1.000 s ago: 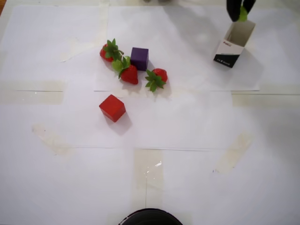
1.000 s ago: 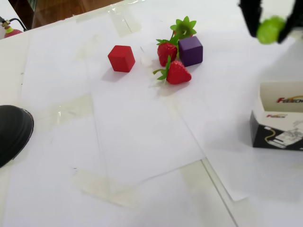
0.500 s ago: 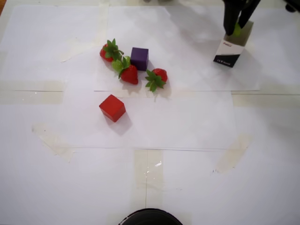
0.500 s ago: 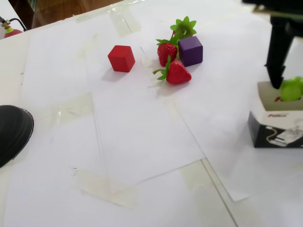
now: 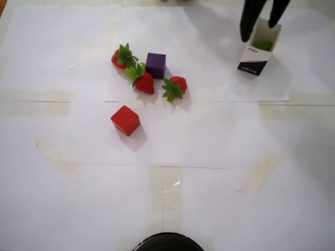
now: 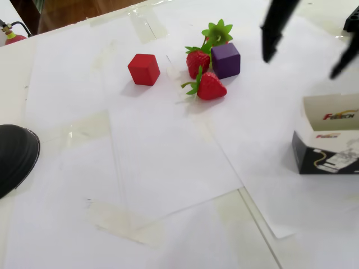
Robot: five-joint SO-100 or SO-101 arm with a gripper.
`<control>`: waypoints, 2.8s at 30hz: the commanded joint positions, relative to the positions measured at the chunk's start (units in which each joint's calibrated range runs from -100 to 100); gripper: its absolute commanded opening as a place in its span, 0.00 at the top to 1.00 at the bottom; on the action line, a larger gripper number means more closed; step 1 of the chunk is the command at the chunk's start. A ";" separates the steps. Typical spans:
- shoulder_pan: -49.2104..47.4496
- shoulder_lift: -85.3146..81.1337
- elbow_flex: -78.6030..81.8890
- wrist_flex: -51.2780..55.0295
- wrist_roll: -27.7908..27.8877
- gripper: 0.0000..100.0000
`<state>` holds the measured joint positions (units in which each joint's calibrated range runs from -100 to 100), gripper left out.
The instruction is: Pick up the grapes and place them in the box.
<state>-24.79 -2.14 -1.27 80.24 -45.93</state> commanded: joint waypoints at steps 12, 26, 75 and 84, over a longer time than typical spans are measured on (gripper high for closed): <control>33.03 4.20 11.27 -11.94 14.02 0.79; 35.31 5.57 24.99 -22.15 15.24 0.82; 35.31 8.58 26.81 -27.95 13.68 0.87; 34.72 7.81 26.81 -27.21 13.33 0.91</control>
<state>11.09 8.68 26.15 52.96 -32.16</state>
